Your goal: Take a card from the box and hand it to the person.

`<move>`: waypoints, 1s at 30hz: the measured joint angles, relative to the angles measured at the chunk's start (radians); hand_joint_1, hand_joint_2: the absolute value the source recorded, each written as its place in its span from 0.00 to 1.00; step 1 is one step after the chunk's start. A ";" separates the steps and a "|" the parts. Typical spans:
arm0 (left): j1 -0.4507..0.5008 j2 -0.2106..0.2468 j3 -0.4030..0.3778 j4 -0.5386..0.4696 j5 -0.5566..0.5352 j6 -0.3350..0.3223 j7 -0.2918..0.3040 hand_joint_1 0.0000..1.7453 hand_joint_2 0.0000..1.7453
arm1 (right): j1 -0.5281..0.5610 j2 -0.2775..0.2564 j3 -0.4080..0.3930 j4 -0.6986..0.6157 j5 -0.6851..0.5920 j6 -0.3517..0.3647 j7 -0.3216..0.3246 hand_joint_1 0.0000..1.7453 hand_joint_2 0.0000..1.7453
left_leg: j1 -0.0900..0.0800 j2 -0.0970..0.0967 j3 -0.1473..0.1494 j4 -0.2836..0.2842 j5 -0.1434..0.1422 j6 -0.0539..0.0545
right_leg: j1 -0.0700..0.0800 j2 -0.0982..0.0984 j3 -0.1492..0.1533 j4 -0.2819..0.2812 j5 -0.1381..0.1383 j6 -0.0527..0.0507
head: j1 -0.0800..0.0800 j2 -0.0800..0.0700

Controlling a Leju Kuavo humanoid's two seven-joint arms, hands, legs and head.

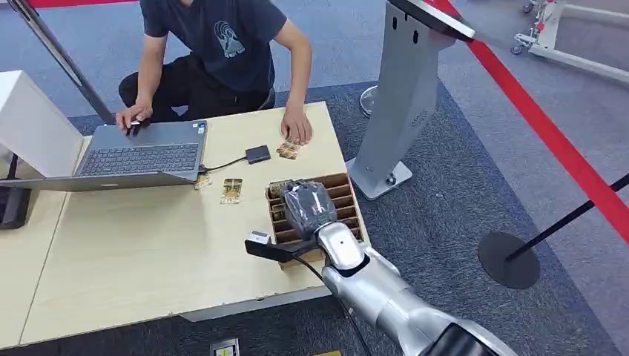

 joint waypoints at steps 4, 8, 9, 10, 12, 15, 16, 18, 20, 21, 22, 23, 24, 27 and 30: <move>0.000 0.000 0.000 0.000 0.004 -0.020 0.001 0.00 1.00 | 0.001 -0.001 -0.002 0.000 0.000 0.000 -0.002 0.82 1.00 | 0.000 0.000 0.000 0.000 0.000 0.000 | 0.000 0.000 0.000 0.000 0.000 0.000 | 0.000 0.000; 0.000 0.000 0.000 0.000 0.009 -0.031 0.002 0.00 1.00 | 0.001 -0.001 -0.005 0.000 -0.003 0.000 -0.006 0.82 1.00 | 0.000 0.000 0.001 0.000 0.000 0.000 | 0.000 0.000 0.001 0.000 0.000 0.000 | 0.000 0.000; 0.000 0.000 0.000 0.000 0.009 -0.030 0.002 0.00 1.00 | 0.001 -0.001 -0.005 0.000 -0.003 0.000 -0.006 0.82 1.00 | 0.000 0.000 0.001 0.000 0.000 0.000 | 0.000 0.000 0.001 0.000 0.000 0.000 | 0.000 0.000; 0.000 0.000 0.000 0.000 0.009 -0.030 0.002 0.00 1.00 | 0.001 -0.001 -0.005 0.000 -0.003 0.000 -0.007 0.82 1.00 | 0.000 0.000 0.001 0.000 0.000 0.000 | 0.000 0.000 0.001 0.000 0.000 0.000 | 0.000 0.000; 0.000 0.000 0.000 0.000 0.009 -0.030 0.000 0.00 1.00 | 0.000 -0.001 -0.005 0.000 -0.005 0.000 -0.008 0.82 1.00 | 0.000 0.000 0.001 0.000 0.000 0.000 | 0.000 0.000 0.001 0.000 0.000 0.000 | 0.000 0.000; 0.000 0.000 0.000 0.000 0.009 -0.023 0.000 0.00 1.00 | 0.000 -0.001 -0.006 0.000 -0.008 -0.001 -0.013 0.82 1.00 | 0.000 0.000 0.002 0.000 0.000 0.000 | 0.000 0.000 0.001 0.000 0.000 0.000 | 0.000 0.000; 0.000 0.000 0.000 0.000 0.008 -0.018 0.000 0.00 1.00 | 0.000 -0.001 -0.006 0.000 -0.011 -0.001 -0.014 0.82 1.00 | 0.000 0.000 0.002 0.000 0.000 0.000 | 0.000 0.000 0.002 0.000 0.000 0.000 | 0.000 0.000; 0.000 0.000 0.000 0.000 0.005 -0.014 0.000 0.00 1.00 | 0.000 -0.001 -0.007 0.000 -0.012 -0.002 -0.014 0.82 1.00 | 0.000 0.000 0.002 0.000 0.000 0.000 | 0.000 0.000 0.002 0.000 0.000 0.000 | 0.000 0.000; 0.000 0.000 0.000 0.000 0.002 -0.011 0.001 0.00 1.00 | 0.000 -0.001 -0.007 0.000 -0.012 -0.002 -0.014 0.82 1.00 | 0.000 0.000 0.002 0.000 0.000 0.000 | 0.000 0.000 0.002 0.000 0.000 0.000 | 0.000 0.000; 0.000 0.000 0.000 0.000 0.002 -0.011 0.001 0.00 1.00 | 0.000 -0.001 -0.007 0.000 -0.012 -0.001 -0.014 0.82 1.00 | 0.000 0.000 0.002 0.000 0.000 0.000 | 0.000 0.000 0.002 0.000 0.000 0.000 | 0.000 0.000; 0.000 0.000 0.000 0.000 0.002 -0.010 0.002 0.00 1.00 | 0.000 -0.001 -0.008 0.000 -0.015 -0.001 -0.016 0.82 1.00 | 0.000 0.000 0.002 0.000 0.000 0.000 | 0.000 0.000 0.002 0.000 0.000 0.000 | 0.000 0.000; 0.000 0.000 0.000 0.000 0.001 -0.010 0.002 0.00 1.00 | 0.000 -0.001 -0.010 0.000 -0.022 0.000 -0.018 0.82 1.00 | 0.000 0.000 0.002 0.000 0.000 0.000 | 0.000 0.000 0.002 0.000 0.000 0.000 | 0.000 0.000; 0.000 0.000 0.000 0.000 0.001 -0.010 0.002 0.00 1.00 | 0.000 -0.001 -0.012 0.000 -0.025 0.000 -0.020 0.82 1.00 | 0.000 0.000 0.002 0.000 0.000 0.000 | 0.000 0.000 0.002 0.000 0.000 0.000 | 0.000 0.000; 0.000 0.000 0.000 0.000 0.001 -0.009 0.002 0.00 1.00 | 0.000 -0.001 -0.021 0.000 -0.047 0.002 -0.035 0.82 1.00 | 0.000 0.000 0.002 0.000 0.000 0.000 | 0.000 0.000 0.002 0.000 0.000 0.000 | 0.000 0.000; 0.000 0.000 0.000 0.000 0.002 -0.008 0.002 0.00 1.00 | 0.000 -0.002 -0.034 -0.013 -0.098 0.020 -0.058 0.82 1.00 | 0.000 0.000 0.002 0.000 0.000 0.000 | 0.000 0.000 0.003 0.000 0.000 0.000 | 0.000 0.000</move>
